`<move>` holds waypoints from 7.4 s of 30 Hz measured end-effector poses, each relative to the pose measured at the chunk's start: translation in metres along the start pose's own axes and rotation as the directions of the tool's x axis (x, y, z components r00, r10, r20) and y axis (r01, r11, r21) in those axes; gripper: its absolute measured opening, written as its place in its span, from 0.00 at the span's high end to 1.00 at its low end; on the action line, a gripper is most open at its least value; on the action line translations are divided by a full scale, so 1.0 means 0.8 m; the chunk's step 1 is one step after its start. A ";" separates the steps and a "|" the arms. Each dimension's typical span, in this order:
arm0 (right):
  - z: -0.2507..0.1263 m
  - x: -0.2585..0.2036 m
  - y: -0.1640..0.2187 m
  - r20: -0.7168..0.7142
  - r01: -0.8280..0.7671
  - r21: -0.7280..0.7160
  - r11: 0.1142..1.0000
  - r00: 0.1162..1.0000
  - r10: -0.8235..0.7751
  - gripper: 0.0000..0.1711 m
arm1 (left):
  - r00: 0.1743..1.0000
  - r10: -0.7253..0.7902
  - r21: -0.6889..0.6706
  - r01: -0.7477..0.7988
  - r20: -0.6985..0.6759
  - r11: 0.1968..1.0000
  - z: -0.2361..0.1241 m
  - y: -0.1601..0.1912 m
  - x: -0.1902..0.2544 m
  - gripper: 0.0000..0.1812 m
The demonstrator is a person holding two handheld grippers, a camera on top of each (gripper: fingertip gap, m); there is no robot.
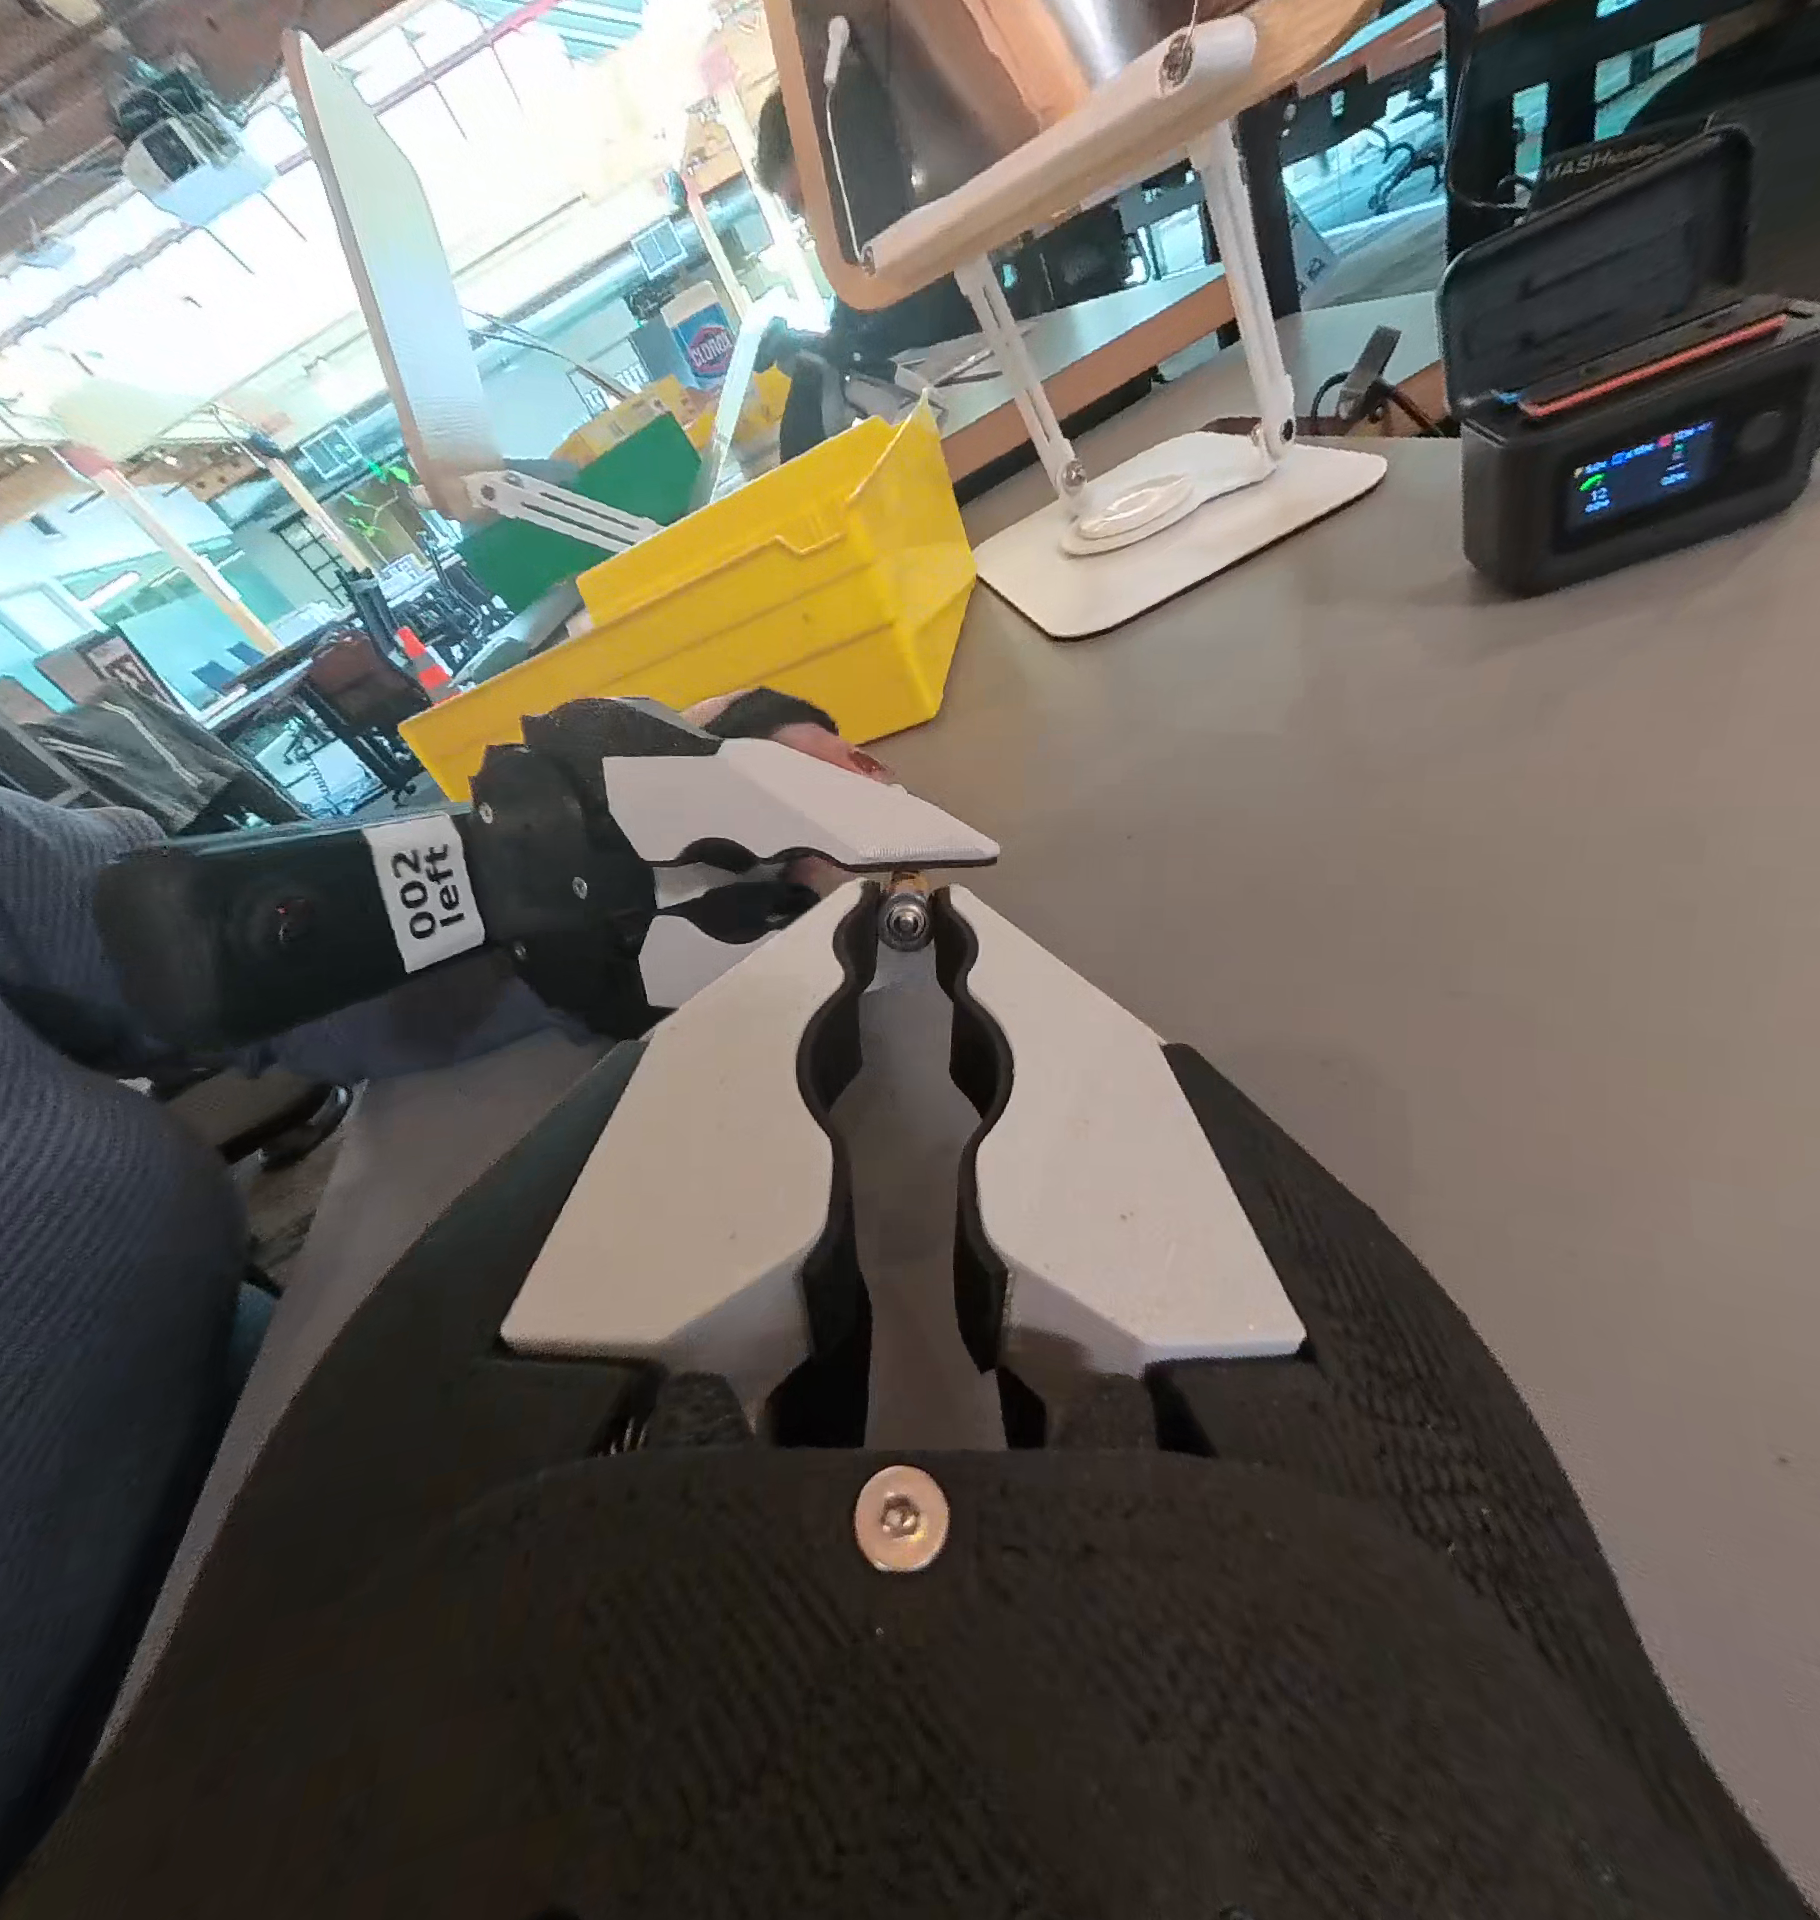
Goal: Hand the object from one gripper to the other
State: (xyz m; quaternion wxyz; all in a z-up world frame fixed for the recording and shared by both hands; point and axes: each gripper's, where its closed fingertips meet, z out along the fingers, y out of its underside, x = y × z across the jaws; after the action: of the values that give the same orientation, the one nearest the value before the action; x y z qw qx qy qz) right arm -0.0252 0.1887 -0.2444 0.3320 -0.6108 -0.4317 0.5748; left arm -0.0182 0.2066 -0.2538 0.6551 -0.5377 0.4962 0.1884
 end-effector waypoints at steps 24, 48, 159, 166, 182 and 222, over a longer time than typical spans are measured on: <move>0.001 -0.065 -0.038 -0.443 0.956 -0.027 0.292 0.250 -0.861 0.60 | -0.436 -0.402 -0.385 0.900 -0.805 -0.206 -0.058 -0.086 -0.036 0.96; -0.042 0.001 -0.077 -0.475 0.571 0.186 0.800 0.765 -0.435 0.72 | 0.321 -0.789 0.221 0.946 -0.524 0.238 -0.038 -0.037 -0.070 0.66; 0.022 -0.078 0.021 -0.084 0.926 -0.065 0.373 0.368 -0.926 0.73 | -0.493 -0.455 -0.615 0.771 -0.741 0.166 -0.088 -0.069 0.024 0.95; 0.019 -0.055 0.004 -0.135 0.796 -0.068 0.601 0.590 -0.796 0.73 | -0.449 -0.526 -0.525 0.851 -0.722 -0.006 -0.059 -0.051 -0.005 0.82; 0.003 -0.039 -0.013 0.137 0.015 0.085 0.996 0.990 -0.026 0.73 | 0.999 -0.028 0.238 0.035 -0.033 0.971 -0.031 -0.028 -0.015 0.83; 0.019 -0.044 0.017 -0.199 0.947 -0.185 0.263 0.226 -0.954 0.67 | -0.265 -0.626 -0.538 0.789 -0.733 0.296 -0.067 -0.044 0.043 0.95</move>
State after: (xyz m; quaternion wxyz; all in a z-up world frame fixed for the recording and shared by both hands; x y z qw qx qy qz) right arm -0.0368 0.1496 -0.2434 0.6600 -0.2990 -0.6704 0.1598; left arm 0.0004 0.1365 -0.2609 0.2802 -0.6662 0.3470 -0.5977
